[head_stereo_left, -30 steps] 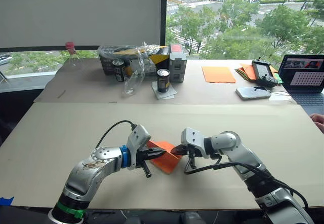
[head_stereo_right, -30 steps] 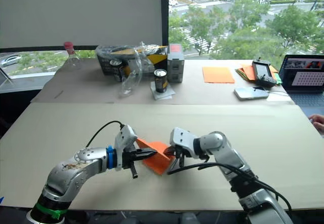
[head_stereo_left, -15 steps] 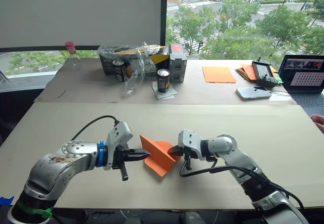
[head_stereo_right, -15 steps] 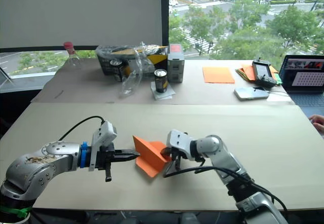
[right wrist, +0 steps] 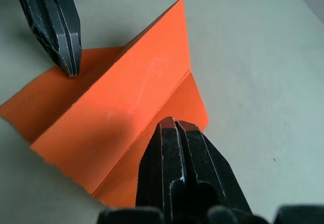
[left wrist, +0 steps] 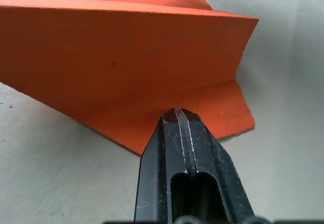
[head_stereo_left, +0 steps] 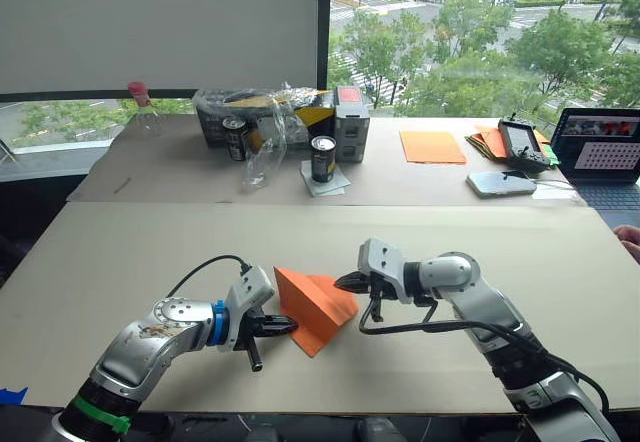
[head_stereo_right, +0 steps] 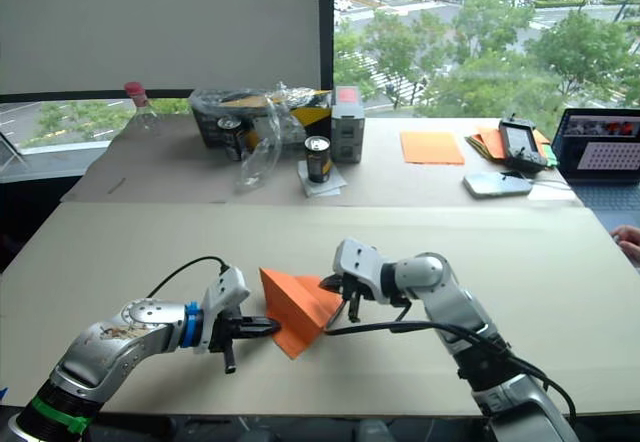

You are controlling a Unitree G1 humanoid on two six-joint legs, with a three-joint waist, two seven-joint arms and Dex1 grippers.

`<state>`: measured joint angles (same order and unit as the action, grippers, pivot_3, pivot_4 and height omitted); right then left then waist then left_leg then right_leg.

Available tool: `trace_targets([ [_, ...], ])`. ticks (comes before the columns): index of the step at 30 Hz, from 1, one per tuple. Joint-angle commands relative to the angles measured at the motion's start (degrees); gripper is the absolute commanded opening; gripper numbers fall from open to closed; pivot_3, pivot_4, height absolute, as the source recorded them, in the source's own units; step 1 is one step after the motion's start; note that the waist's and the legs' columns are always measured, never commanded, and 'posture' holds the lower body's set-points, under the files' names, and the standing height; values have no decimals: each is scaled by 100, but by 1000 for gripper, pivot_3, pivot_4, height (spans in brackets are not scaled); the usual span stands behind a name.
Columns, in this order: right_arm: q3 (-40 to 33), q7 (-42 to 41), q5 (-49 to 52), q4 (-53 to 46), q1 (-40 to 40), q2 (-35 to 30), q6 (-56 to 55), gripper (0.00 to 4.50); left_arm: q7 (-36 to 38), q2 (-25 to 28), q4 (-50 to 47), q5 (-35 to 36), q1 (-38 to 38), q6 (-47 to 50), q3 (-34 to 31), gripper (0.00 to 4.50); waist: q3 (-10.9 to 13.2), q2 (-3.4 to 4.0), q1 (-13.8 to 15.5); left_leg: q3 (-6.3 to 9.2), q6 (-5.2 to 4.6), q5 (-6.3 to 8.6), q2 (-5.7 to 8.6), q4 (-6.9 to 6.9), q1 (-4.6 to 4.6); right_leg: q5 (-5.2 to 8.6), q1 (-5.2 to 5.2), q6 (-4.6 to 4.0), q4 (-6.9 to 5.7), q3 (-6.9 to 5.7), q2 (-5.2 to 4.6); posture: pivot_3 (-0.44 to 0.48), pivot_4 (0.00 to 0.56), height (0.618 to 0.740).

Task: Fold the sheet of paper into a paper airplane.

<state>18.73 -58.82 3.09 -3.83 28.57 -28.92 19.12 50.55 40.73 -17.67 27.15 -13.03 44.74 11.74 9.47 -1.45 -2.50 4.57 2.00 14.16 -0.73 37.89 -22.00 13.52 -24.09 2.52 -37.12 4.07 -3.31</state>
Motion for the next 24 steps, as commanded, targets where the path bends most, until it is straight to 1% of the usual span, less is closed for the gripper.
trace_targets([
  [1,38,40,112,-178,-98,94,83,23,105,51,18,-62,88,-50,30,0,0,0,0,-1,0,0,0,0,0,0,1,0,0,0,0,0,150,732],
  [8,49,-49,450,-499,-212,284,516,23,-15,-186,36,-85,206,-21,124,0,0,0,4,-1,0,0,1,0,1,0,1,0,0,1,-1,0,150,732],
  [12,33,-80,825,-734,-260,440,974,23,-44,-72,-64,-79,367,37,-17,0,-1,1,-12,0,0,0,-1,0,3,0,0,0,-2,0,0,0,150,732],
  [16,217,-41,988,-819,-352,584,1281,23,-60,-47,-205,-57,493,94,-1,0,-1,1,-7,1,0,0,-1,0,8,0,4,0,-2,0,1,0,150,732],
  [20,438,12,997,-695,-421,719,1356,23,-119,8,-442,65,637,259,-147,0,-1,1,-8,0,0,0,-1,0,7,1,4,1,-1,0,0,0,150,732],
  [24,559,23,1040,-443,-429,904,1387,23,-132,209,-667,190,870,387,-436,0,-1,1,-24,-1,0,0,-5,0,9,1,1,0,-3,0,3,0,150,732],
])
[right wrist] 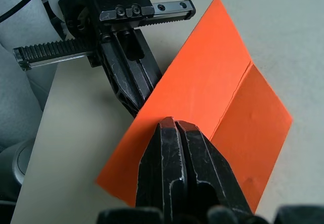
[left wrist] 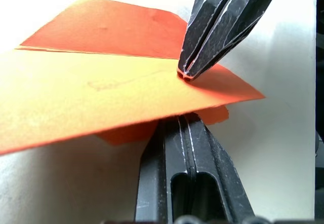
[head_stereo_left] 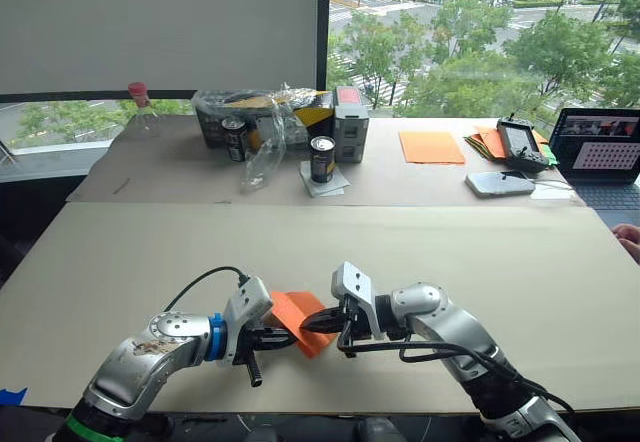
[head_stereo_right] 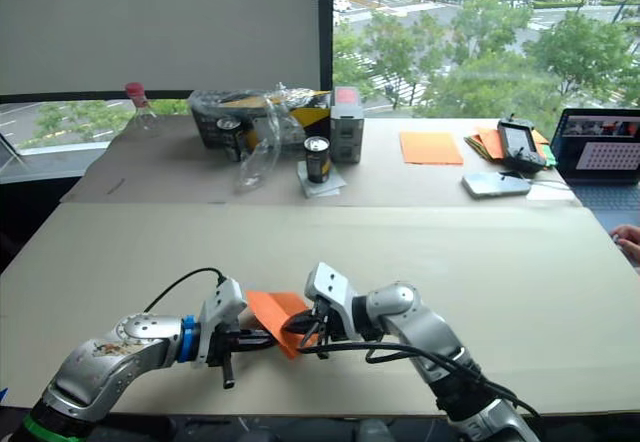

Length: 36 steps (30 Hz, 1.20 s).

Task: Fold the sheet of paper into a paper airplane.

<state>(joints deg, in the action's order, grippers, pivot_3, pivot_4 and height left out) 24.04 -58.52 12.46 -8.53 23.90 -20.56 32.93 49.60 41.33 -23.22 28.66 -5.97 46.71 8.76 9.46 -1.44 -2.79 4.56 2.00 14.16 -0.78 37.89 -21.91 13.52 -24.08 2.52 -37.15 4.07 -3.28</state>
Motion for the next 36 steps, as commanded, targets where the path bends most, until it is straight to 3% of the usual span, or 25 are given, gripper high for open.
trace_targets([
  [1,43,-4,99,78,51,89,6,23,-42,182,-157,91,192,224,-204,0,0,0,11,0,0,0,0,0,0,0,0,0,-1,0,0,0,150,732],
  [8,399,-14,-278,835,266,171,-282,23,451,983,-652,639,797,342,-1203,0,1,0,-33,-1,0,0,-5,-5,1,1,-6,-3,-1,-1,4,0,150,732],
  [11,499,-30,-428,1062,345,128,-492,23,299,747,-629,912,803,329,-1508,0,1,0,-10,-1,0,0,-5,-5,8,2,2,-4,0,-1,3,0,150,732],
  [16,533,-11,-488,1029,365,111,-565,23,-449,-65,-261,798,230,283,-1497,0,-5,-10,32,1,1,0,-4,-3,30,1,27,-5,0,-6,3,0,150,732],
  [25,347,259,-508,649,299,-89,-399,23,-409,31,408,-383,159,-356,-164,0,-7,-3,31,0,1,0,-1,-6,22,0,16,-7,1,-3,1,0,150,732],
  [29,103,469,-403,314,269,-193,-184,23,-413,-74,704,-525,113,-525,-5,0,-11,4,67,0,1,0,0,-6,39,1,38,-6,3,-4,0,0,150,732],
  [34,-677,754,236,-699,135,-440,1110,23,-346,-125,829,-555,29,-620,116,0,-11,5,84,1,1,1,4,-6,77,7,89,-1,18,-5,-3,0,150,732],
  [36,-929,829,472,-1022,50,-529,1509,597,-310,-138,873,-567,8,-659,148,0,-11,6,84,2,1,1,4,-6,78,7,89,0,18,-5,-3,0,150,732],
])
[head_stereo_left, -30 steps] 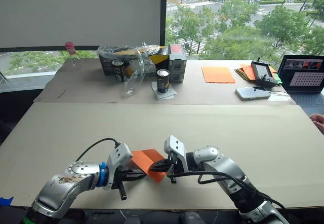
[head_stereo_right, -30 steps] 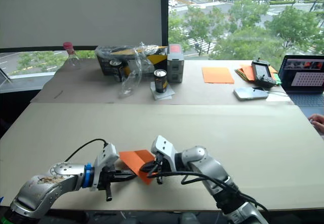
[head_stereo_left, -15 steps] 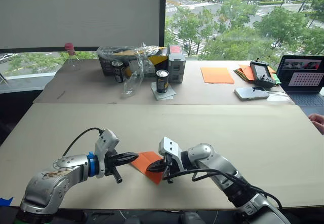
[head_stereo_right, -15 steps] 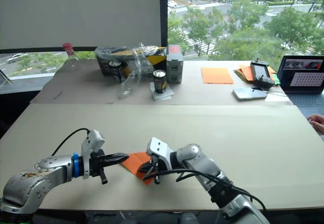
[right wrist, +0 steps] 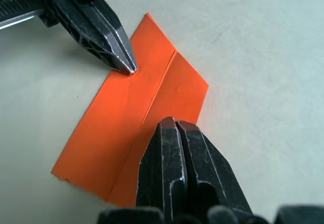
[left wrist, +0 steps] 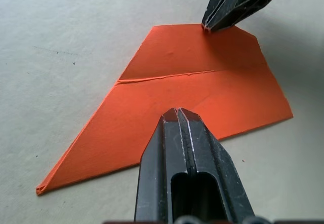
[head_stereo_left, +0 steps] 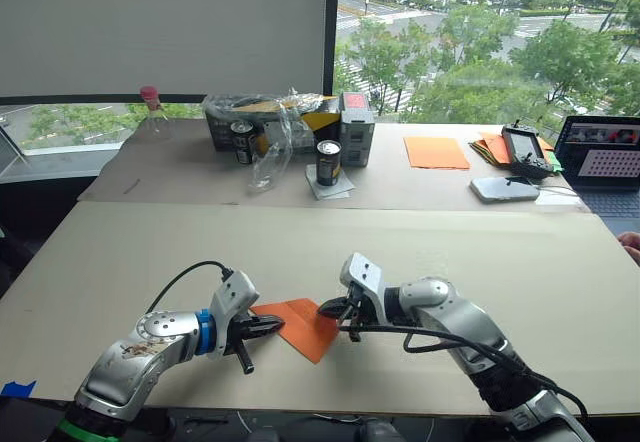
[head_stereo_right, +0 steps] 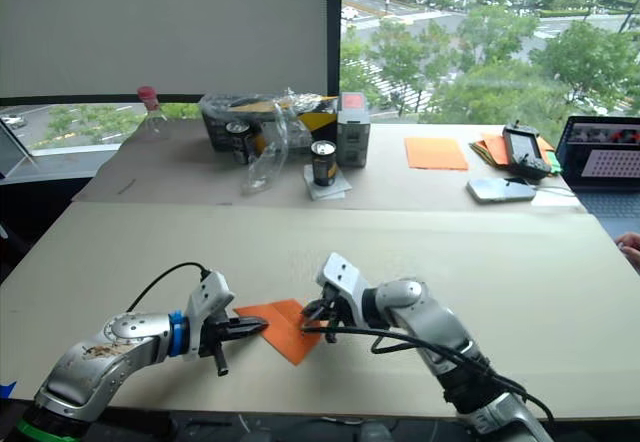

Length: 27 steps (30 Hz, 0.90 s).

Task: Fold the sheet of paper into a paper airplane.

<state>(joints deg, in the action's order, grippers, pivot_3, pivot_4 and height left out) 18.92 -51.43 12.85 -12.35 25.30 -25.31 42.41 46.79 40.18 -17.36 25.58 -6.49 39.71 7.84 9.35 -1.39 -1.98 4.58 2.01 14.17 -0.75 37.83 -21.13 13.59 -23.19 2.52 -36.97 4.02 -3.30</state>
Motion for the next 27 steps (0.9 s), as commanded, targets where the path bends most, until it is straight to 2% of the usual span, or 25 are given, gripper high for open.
trace_targets([
  [1,-545,139,568,-792,-168,-128,800,930,3,-40,314,-260,42,11,258,0,-1,1,3,1,0,0,0,-1,0,1,0,0,0,-1,0,0,150,732],
  [5,-984,370,1097,-1030,-475,-160,1864,2237,103,-97,407,-286,-19,-85,305,0,-1,2,23,1,0,0,1,-1,0,2,4,2,4,-2,-1,0,150,732],
  [7,-1215,594,1346,-975,-600,18,2373,2910,186,-94,428,-282,-49,-87,342,0,-1,1,41,1,0,0,2,-1,-1,19,5,30,6,-1,-2,0,150,732],
  [16,-1405,1051,1734,-490,-540,683,2582,2910,259,-85,388,-263,-72,-47,337,0,-2,5,-1,0,0,0,0,-2,-2,30,3,47,8,0,-2,0,150,732],
  [21,-1161,895,1869,-307,-420,604,2611,2910,278,-101,401,-272,-86,-43,357,0,-2,6,-25,0,-1,1,0,-5,-2,31,3,47,9,0,-1,0,150,732],
  [27,-1212,742,2171,-276,-431,497,2681,2910,282,-114,412,-285,-47,-59,376,0,-2,6,-30,0,-1,1,0,-7,-3,31,3,48,13,0,-2,0,150,732],
])
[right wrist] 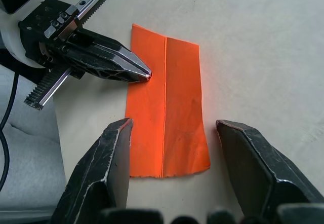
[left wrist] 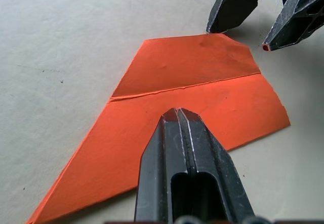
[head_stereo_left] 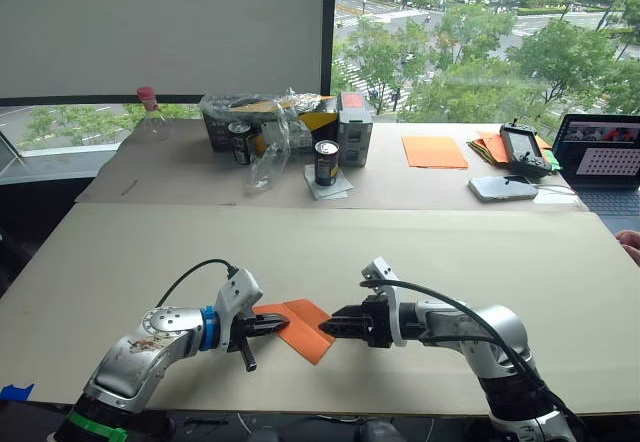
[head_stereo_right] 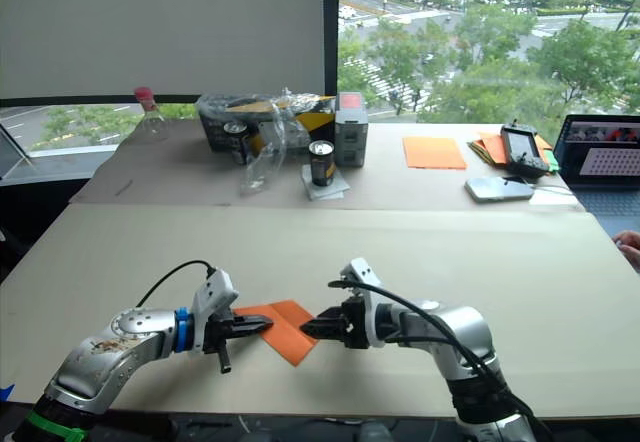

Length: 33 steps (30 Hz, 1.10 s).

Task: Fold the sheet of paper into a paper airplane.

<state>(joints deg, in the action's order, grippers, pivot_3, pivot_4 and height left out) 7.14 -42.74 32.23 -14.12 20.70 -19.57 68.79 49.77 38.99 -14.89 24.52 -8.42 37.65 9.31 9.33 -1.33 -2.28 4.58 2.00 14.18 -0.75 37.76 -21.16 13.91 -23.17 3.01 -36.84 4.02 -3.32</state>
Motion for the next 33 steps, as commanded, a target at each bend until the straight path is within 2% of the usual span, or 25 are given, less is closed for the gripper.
trace_targets([
  [1,-39,-152,287,-102,31,-103,57,2910,-17,3,165,-179,149,150,226,0,0,0,0,0,0,0,0,0,0,0,0,0,0,0,0,0,150,732],
  [15,-87,-287,958,-238,-82,-327,276,2910,8,-30,215,-216,93,151,285,0,0,0,6,0,0,1,0,-1,-2,2,0,3,5,0,0,0,150,732],
  [24,-86,13,991,-89,-132,-103,133,2910,18,-22,206,-217,58,176,289,0,1,0,0,0,0,1,0,-2,-4,4,-1,5,8,0,0,0,150,732],
  [27,-95,136,901,9,-115,-55,19,2078,23,-12,217,-216,43,179,279,0,1,0,0,0,0,1,0,-2,-4,4,-1,5,9,0,0,0,150,732],
  [33,-207,357,841,131,-105,-3,-145,57,64,12,209,-205,23,185,285,0,1,0,-6,0,0,1,-1,-2,-3,4,0,6,9,0,1,0,150,732],
])
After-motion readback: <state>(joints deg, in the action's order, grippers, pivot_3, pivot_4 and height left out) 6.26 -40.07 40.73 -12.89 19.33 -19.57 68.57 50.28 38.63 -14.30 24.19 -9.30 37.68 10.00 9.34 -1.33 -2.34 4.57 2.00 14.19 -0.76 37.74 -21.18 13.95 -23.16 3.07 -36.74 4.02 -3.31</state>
